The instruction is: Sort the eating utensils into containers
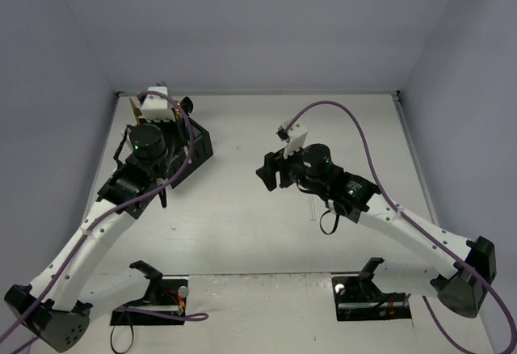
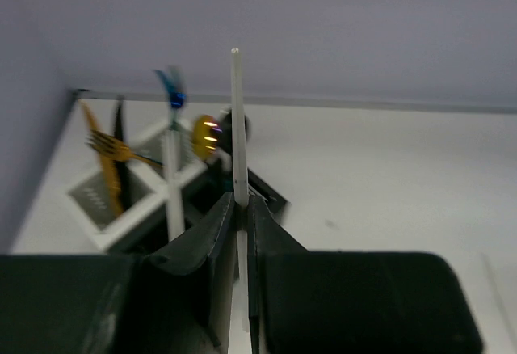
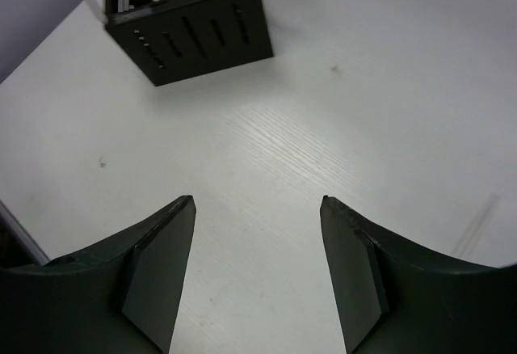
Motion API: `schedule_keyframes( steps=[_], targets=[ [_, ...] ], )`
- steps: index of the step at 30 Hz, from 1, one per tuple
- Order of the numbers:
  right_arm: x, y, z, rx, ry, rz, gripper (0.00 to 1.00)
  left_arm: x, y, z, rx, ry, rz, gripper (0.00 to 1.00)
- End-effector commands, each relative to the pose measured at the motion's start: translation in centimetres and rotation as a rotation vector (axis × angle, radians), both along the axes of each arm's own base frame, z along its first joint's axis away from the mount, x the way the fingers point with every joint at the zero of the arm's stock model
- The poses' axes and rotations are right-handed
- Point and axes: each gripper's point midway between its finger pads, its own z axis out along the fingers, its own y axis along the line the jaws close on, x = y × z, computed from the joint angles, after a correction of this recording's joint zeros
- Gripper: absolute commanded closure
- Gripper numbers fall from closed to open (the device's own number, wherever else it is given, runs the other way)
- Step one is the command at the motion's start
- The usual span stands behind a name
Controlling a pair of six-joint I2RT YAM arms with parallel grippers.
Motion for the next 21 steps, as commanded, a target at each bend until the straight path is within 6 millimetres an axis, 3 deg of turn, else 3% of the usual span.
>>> schedule_keyframes(
  steps=[1, 6, 12, 16, 21],
  targets=[
    [1.7, -4.1, -0.2, 0.029, 0.018, -0.181, 0.4, 4.0, 5.8, 3.1, 0.159, -0.103, 0.172, 1.0],
    [0.7, -6.1, -2.1, 0.025, 0.063, -0.214, 0.4, 8.2, 8.1, 2.9, 0.164, -0.139, 0.197, 1.0],
    [0.1, -8.3, -4.4, -0.011, 0.112, -0.293, 0.4, 12.0, 8.6, -0.2, 0.159, -0.096, 0.173, 1.0],
    [0.6, -10.9, -6.5, -0.086, 0.153, -0.418, 0.4, 13.3, 8.2, -3.1, 0.16, -0.047, 0.16, 0.94],
    [1.4, -13.4, -8.9, -0.151, 0.226, -0.528, 0.41, 13.0, 8.1, -4.4, 0.126, -0.022, 0.159, 0.83]
  ],
)
